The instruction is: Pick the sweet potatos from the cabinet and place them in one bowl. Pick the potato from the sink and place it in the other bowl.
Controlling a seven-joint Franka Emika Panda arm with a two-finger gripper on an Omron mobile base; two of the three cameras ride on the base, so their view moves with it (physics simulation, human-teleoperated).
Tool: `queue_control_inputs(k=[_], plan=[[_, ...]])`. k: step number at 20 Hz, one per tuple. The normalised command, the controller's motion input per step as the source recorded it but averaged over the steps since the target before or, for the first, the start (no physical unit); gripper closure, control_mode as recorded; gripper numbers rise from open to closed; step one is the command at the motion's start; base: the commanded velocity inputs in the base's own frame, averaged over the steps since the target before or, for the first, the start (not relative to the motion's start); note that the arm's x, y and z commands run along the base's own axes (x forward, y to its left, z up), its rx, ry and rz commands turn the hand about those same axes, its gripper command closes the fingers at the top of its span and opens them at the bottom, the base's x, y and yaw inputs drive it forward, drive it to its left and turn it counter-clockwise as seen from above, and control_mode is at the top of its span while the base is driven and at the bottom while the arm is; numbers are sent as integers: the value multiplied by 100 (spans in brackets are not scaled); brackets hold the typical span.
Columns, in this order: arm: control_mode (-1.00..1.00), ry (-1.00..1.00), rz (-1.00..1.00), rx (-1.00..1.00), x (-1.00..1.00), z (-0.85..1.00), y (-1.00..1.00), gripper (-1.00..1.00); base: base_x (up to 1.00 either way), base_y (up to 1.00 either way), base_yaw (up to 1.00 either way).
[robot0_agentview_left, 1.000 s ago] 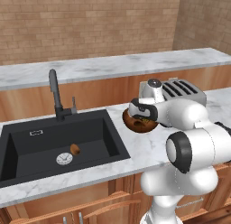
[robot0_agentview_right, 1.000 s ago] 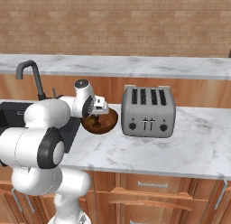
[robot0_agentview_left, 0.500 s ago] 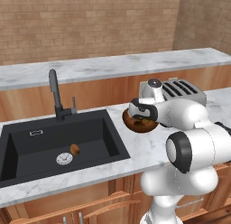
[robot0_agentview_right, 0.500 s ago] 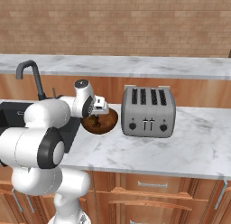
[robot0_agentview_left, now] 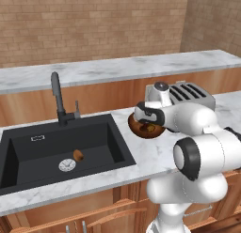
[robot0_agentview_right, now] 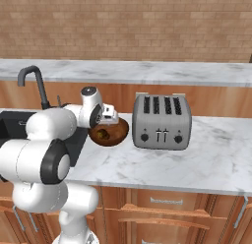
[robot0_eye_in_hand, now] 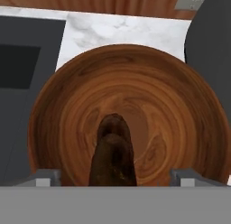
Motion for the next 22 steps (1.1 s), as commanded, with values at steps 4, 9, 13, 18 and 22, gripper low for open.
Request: queue_control_inputs(k=[4,9,13,18,22], plan=[[-100,-1,0,0,-7,43,0,-100,0,0,0],[-100,-3,0,0,-32,74,-10,-100,0,0,0],[-100,-1,0,0,-64,66,-8,-100,0,0,0],[-100,1,0,0,-97,40,-1,-100,0,0,0],[-100,4,0,0,-87,11,3,-100,0,0,0]])
